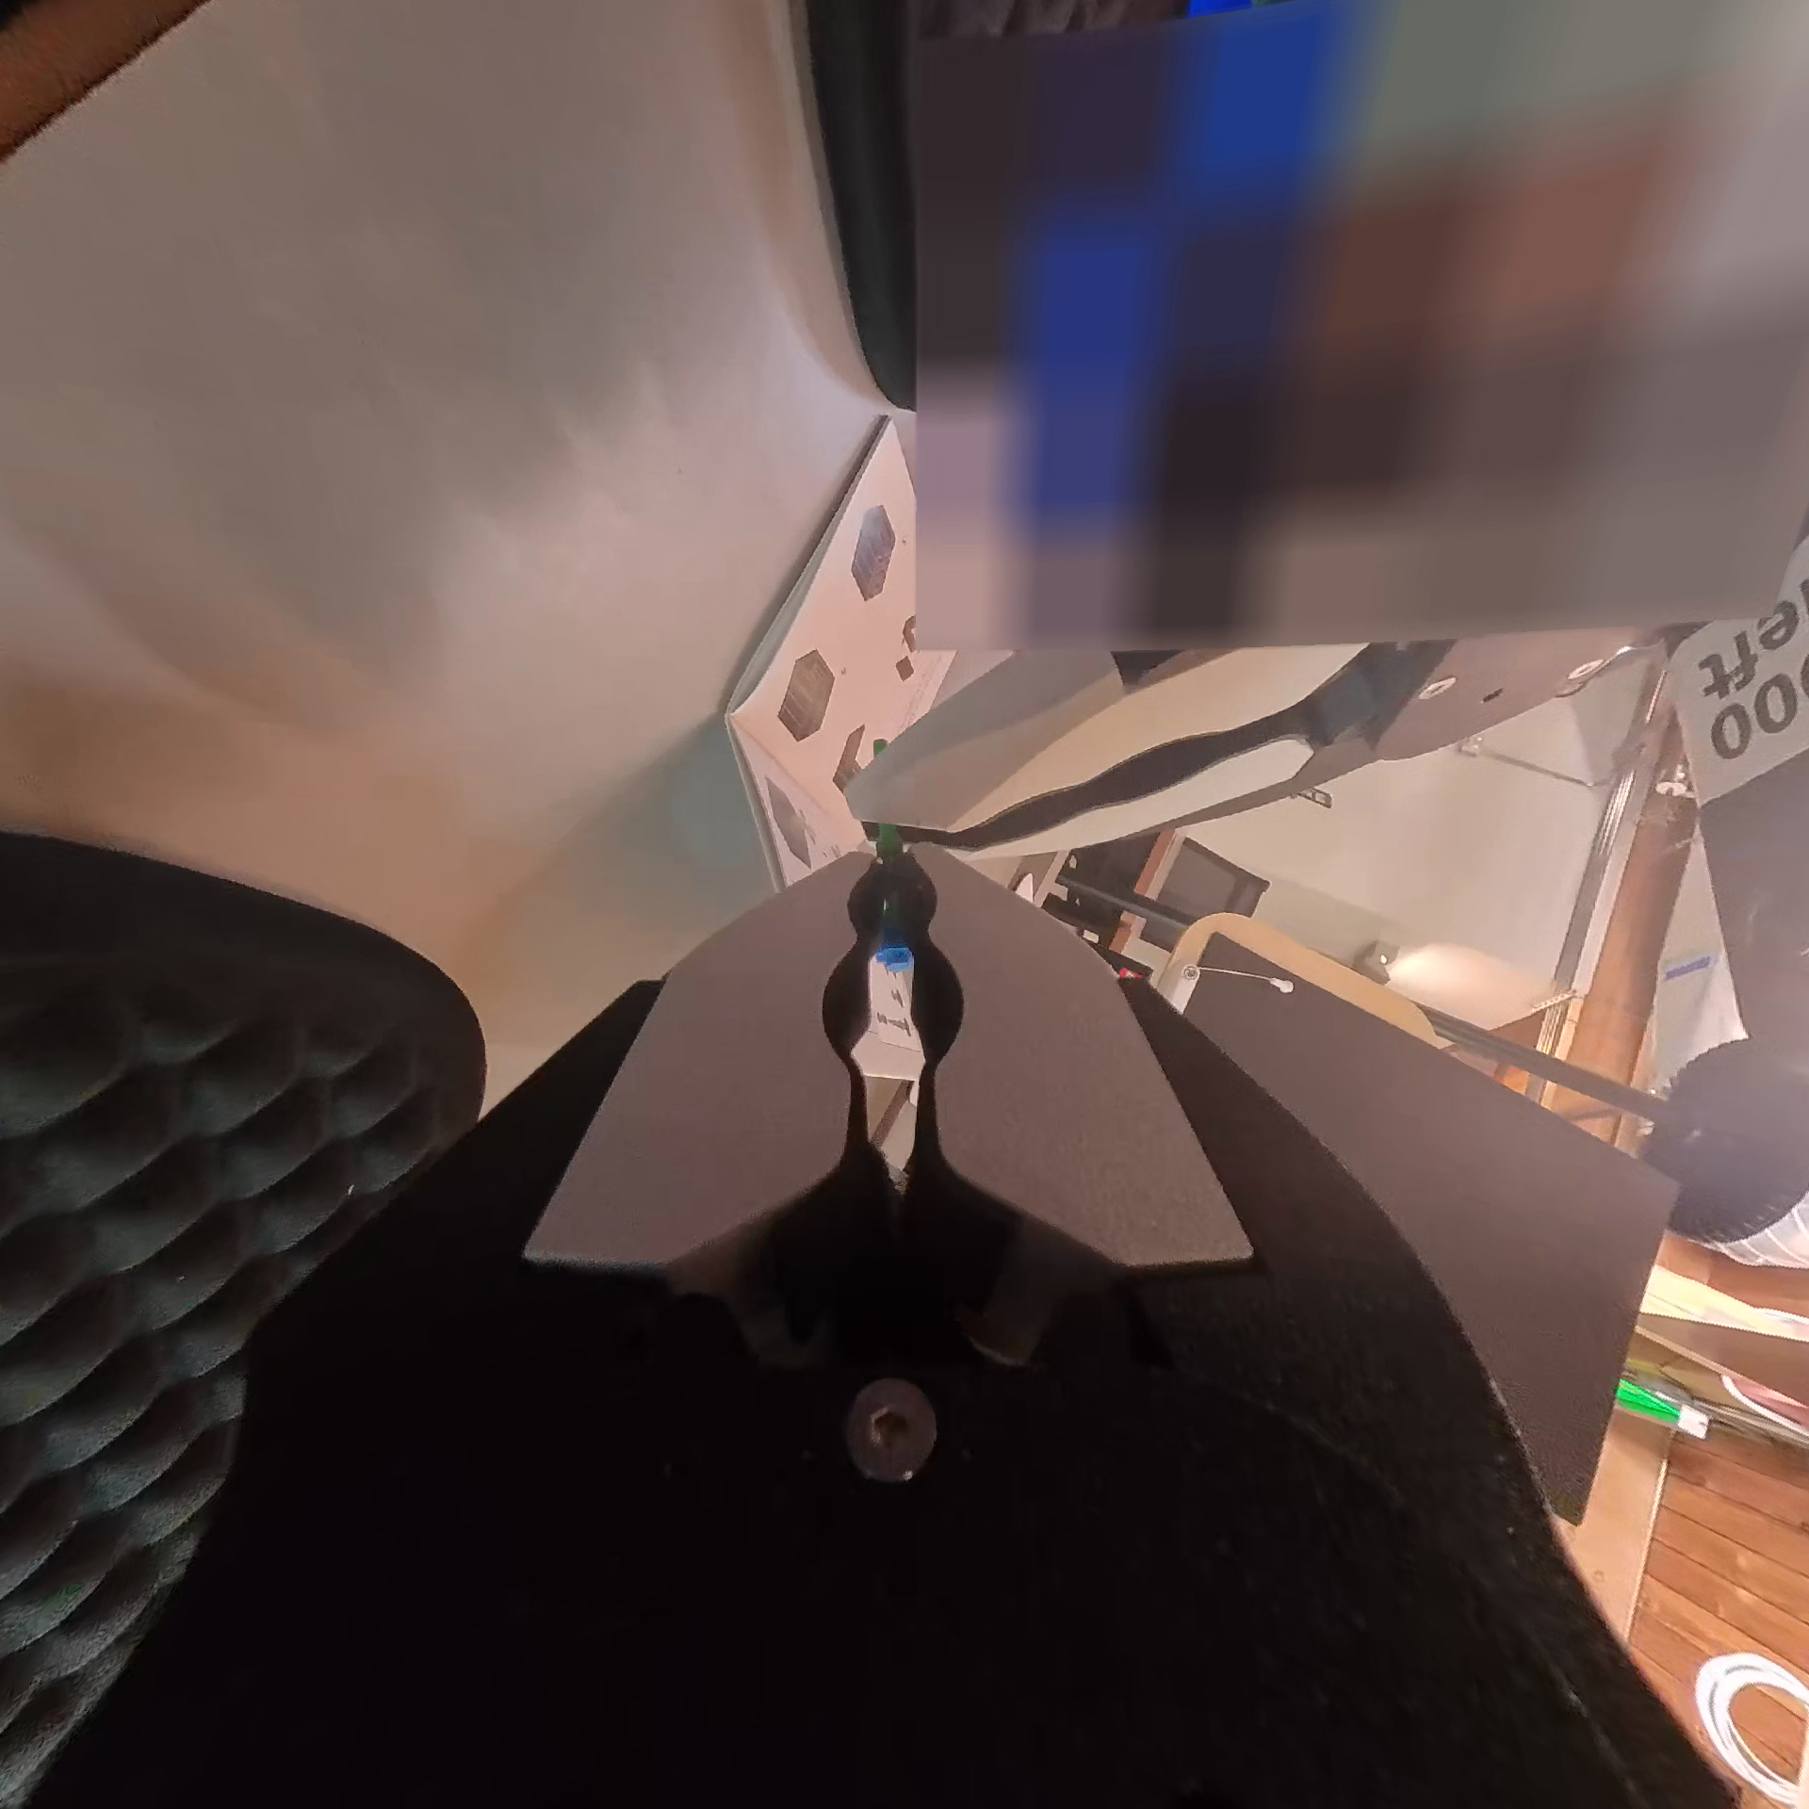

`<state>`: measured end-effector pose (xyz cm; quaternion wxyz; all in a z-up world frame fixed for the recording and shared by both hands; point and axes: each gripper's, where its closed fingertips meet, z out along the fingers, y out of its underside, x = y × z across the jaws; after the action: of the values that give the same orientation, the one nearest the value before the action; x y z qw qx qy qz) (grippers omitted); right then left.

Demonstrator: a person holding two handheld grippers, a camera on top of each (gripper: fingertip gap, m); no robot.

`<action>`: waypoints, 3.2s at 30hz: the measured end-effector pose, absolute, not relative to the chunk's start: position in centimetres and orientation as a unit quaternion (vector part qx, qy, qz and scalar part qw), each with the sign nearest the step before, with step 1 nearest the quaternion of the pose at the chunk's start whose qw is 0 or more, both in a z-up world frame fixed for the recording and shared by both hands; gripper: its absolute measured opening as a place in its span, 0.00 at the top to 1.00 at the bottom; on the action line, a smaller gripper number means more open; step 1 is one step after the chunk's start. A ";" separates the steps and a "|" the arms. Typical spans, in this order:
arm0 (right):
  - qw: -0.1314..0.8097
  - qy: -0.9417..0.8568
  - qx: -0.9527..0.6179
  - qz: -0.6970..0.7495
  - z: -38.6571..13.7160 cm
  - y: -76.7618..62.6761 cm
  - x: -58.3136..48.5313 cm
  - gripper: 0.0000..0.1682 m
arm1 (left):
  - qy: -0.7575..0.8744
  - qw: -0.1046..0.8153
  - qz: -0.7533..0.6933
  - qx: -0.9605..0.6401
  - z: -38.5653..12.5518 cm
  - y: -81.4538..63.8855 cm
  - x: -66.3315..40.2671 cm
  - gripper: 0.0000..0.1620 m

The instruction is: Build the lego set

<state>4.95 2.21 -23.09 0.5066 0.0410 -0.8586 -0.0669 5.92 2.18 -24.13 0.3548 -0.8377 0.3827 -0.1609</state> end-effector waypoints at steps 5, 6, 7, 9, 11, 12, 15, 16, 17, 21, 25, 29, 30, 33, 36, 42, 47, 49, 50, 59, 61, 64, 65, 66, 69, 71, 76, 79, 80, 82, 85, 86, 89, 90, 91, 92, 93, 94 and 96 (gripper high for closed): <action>0.510 -0.858 0.031 -0.054 -23.2 2.0 5.0 0.98 | 0.380 0.357 -0.170 -0.837 -24.2 2.1 6.1 0.99; 0.509 -0.858 0.032 -0.057 -23.3 2.0 5.1 0.98 | 0.378 0.354 -0.172 -0.838 -24.3 2.0 6.1 0.99; 0.509 -0.858 0.033 -0.058 -23.4 2.0 5.1 0.98 | 0.374 0.349 -0.176 -0.841 -24.4 2.0 6.2 0.99; 0.515 -0.856 0.018 -0.047 -23.3 2.1 5.2 0.98 | 0.362 0.349 -0.189 -0.844 -24.4 2.1 6.2 0.93; 0.527 -0.849 -0.009 -0.036 -22.8 2.4 5.2 0.98 | 0.353 0.356 -0.189 -0.844 -24.4 2.2 5.7 0.86; 0.532 -0.846 -0.020 -0.033 -22.6 2.6 5.3 0.98 | 0.355 0.358 -0.189 -0.843 -24.5 2.1 5.4 0.86; 0.538 -0.842 -0.042 -0.010 -22.3 2.7 5.5 0.98 | 0.361 0.367 -0.187 -0.837 -24.5 1.7 5.3 0.87; 0.538 -0.842 -0.042 -0.008 -22.3 2.5 5.5 0.98 | 0.361 0.375 -0.185 -0.833 -24.4 1.8 5.5 0.89; 0.538 -0.842 -0.039 -0.008 -22.4 2.4 5.5 0.98 | 0.362 0.385 -0.184 -0.829 -24.2 1.9 5.7 0.91; 0.537 -0.842 -0.042 -0.001 -22.4 2.1 5.5 0.98 | 0.377 0.395 -0.181 -0.818 -24.0 1.7 6.2 0.98; 0.537 -0.842 -0.039 0.005 -22.4 1.7 5.7 0.99 | 0.391 0.401 -0.169 -0.811 -23.9 1.5 6.2 0.99; 0.538 -0.842 -0.040 0.019 -22.4 1.3 5.8 0.99 | 0.406 0.394 -0.172 -0.806 -23.9 1.1 6.3 0.99; 0.538 -0.842 -0.042 0.024 -22.4 1.2 5.8 0.99 | 0.408 0.392 -0.177 -0.805 -23.9 1.0 6.3 0.99; 0.535 -0.843 -0.039 0.026 -22.6 0.9 5.9 0.99 | 0.411 0.381 -0.185 -0.807 -24.1 0.7 6.4 0.99; 0.536 -0.843 -0.041 0.037 -22.6 0.8 5.9 0.99 | 0.414 0.379 -0.183 -0.807 -24.2 0.6 6.4 0.99; 0.531 -0.845 -0.040 0.042 -23.0 0.6 5.7 0.98 | 0.415 0.369 -0.181 -0.812 -24.5 0.5 6.2 0.99; 0.530 -0.846 -0.040 0.047 -23.2 0.3 5.6 0.98 | 0.417 0.361 -0.177 -0.815 -24.6 0.3 6.0 0.99; 0.528 -0.847 -0.037 0.046 -23.4 0.2 5.6 0.99 | 0.417 0.358 -0.179 -0.816 -24.8 0.2 6.0 0.99; 0.528 -0.847 -0.036 0.043 -23.4 0.2 5.5 0.99 | 0.415 0.357 -0.179 -0.817 -24.9 0.2 6.0 0.99; 0.525 -0.849 -0.035 0.049 -23.7 -0.2 5.3 0.98 | 0.412 0.351 -0.188 -0.819 -25.0 0.0 5.9 0.99; 0.526 -0.849 -0.028 0.035 -23.8 0.1 5.2 0.98 | 0.404 0.354 -0.187 -0.823 -25.1 0.1 5.8 0.99; 0.527 -0.850 -0.013 0.005 -23.5 0.5 5.1 0.98 | 0.390 0.360 -0.198 -0.824 -24.8 0.5 5.7 0.95; 0.533 -0.846 -0.027 0.002 -23.2 0.9 5.0 0.98 | 0.376 0.377 -0.205 -0.821 -24.3 0.9 5.4 0.88; 0.538 -0.842 -0.046 0.002 -22.8 1.4 5.1 0.98 | 0.360 0.400 -0.206 -0.817 -23.6 1.4 4.7 0.84; 0.561 -0.818 -0.124 0.030 -21.5 3.4 5.8 0.98 | 0.305 0.514 -0.215 -0.773 -20.6 2.1 2.4 0.67; 0.571 -0.798 -0.175 0.079 -20.8 4.0 6.5 0.98 | 0.241 0.588 -0.232 -0.736 -18.7 2.0 0.9 0.61; 0.579 -0.794 -0.160 0.093 -21.1 4.0 7.0 0.98 | 0.181 0.574 -0.303 -0.739 -20.1 0.8 1.1 0.72; 0.564 -0.813 -0.119 0.080 -21.5 3.1 6.6 0.98 | 0.228 0.560 -0.292 -0.741 -21.0 0.8 3.4 0.79; 0.560 -0.817 -0.108 0.077 -21.4 2.9 6.5 0.98 | 0.249 0.562 -0.275 -0.739 -21.2 1.0 4.0 0.81; 0.554 -0.823 -0.095 0.085 -21.1 2.7 6.3 0.98 | 0.297 0.552 -0.224 -0.746 -22.0 1.5 4.9 0.81; 0.539 -0.834 -0.078 0.088 -21.1 2.4 6.3 0.98 | 0.361 0.529 -0.155 -0.752 -23.2 2.0 5.7 0.85; 0.534 -0.838 -0.072 0.085 -21.2 2.4 6.3 0.98 | 0.370 0.530 -0.147 -0.749 -23.1 2.1 6.0 0.89; 0.520 -0.849 -0.059 0.079 -21.6 2.1 6.3 0.98 | 0.371 0.543 -0.147 -0.739 -22.6 2.3 6.8 0.95; 0.517 -0.851 -0.057 0.076 -21.7 2.1 6.3 0.98 | 0.369 0.543 -0.146 -0.740 -22.6 2.3 6.8 0.96; 0.514 -0.853 -0.055 0.073 -21.8 2.1 6.3 0.98 | 0.369 0.540 -0.145 -0.742 -22.8 2.3 6.8 0.98; 0.511 -0.855 -0.053 0.069 -21.9 2.1 6.2 0.98 | 0.369 0.537 -0.143 -0.745 -22.9 2.3 6.8 0.98; 0.511 -0.855 -0.053 0.065 -22.0 2.2 6.1 0.98 | 0.361 0.537 -0.142 -0.749 -23.0 2.4 6.8 0.98; 0.515 -0.853 -0.057 0.062 -21.9 2.4 5.9 0.98 | 0.348 0.542 -0.144 -0.752 -23.0 2.5 6.7 0.98; 0.541 -0.832 -0.092 0.080 -20.7 2.8 5.4 0.96 | 0.308 0.570 -0.163 -0.744 -22.2 2.8 6.3 0.98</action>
<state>5.35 2.77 -20.69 0.5410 -0.0919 -0.8322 0.0801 6.25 2.78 -22.24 0.5699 -0.7439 0.3084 -0.1634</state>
